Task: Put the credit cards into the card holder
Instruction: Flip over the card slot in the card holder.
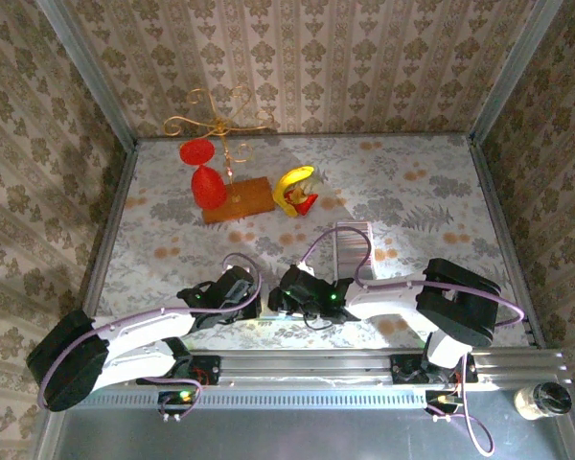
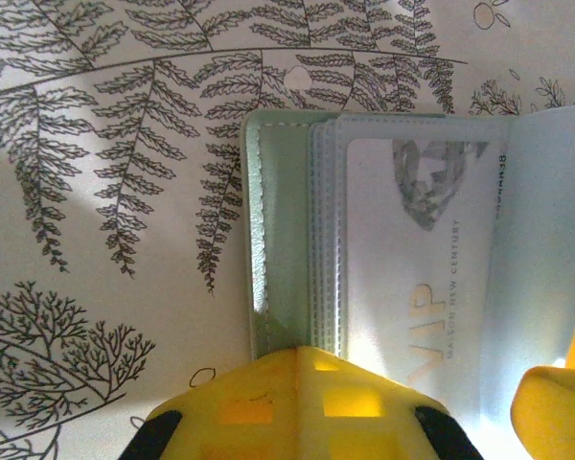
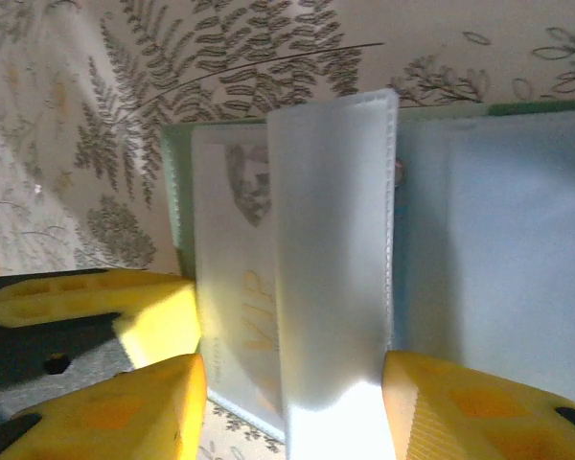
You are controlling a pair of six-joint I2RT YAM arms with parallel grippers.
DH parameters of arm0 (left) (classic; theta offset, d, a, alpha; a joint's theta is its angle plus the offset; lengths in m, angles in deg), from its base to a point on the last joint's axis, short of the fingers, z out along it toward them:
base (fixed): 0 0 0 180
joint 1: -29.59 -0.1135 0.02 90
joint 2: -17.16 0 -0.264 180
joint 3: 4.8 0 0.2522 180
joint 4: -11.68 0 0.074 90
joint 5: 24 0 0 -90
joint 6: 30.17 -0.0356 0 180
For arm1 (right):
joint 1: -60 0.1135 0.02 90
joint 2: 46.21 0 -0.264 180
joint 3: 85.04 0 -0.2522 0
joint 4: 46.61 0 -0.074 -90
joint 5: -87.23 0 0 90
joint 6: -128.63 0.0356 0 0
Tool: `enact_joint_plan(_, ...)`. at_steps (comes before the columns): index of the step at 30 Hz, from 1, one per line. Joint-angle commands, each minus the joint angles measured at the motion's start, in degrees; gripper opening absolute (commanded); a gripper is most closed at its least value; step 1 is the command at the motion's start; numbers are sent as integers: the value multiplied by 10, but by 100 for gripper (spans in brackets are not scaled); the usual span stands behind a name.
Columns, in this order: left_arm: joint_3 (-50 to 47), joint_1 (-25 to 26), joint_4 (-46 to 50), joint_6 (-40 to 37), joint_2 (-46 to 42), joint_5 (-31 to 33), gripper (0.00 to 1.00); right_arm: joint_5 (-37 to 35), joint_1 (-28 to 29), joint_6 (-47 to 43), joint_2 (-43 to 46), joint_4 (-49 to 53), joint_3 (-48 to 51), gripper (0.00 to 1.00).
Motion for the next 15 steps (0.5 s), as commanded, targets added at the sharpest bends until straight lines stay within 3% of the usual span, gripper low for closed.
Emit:
enact_joint_plan(1, -20, 6, 19, 11, 3, -3, 0, 5, 6, 27, -4, -65, 11, 51)
enact_joint_plan(15, -22, 6, 27, 14, -29, 3, 0, 3, 8, 46, -7, -106, 17, 49)
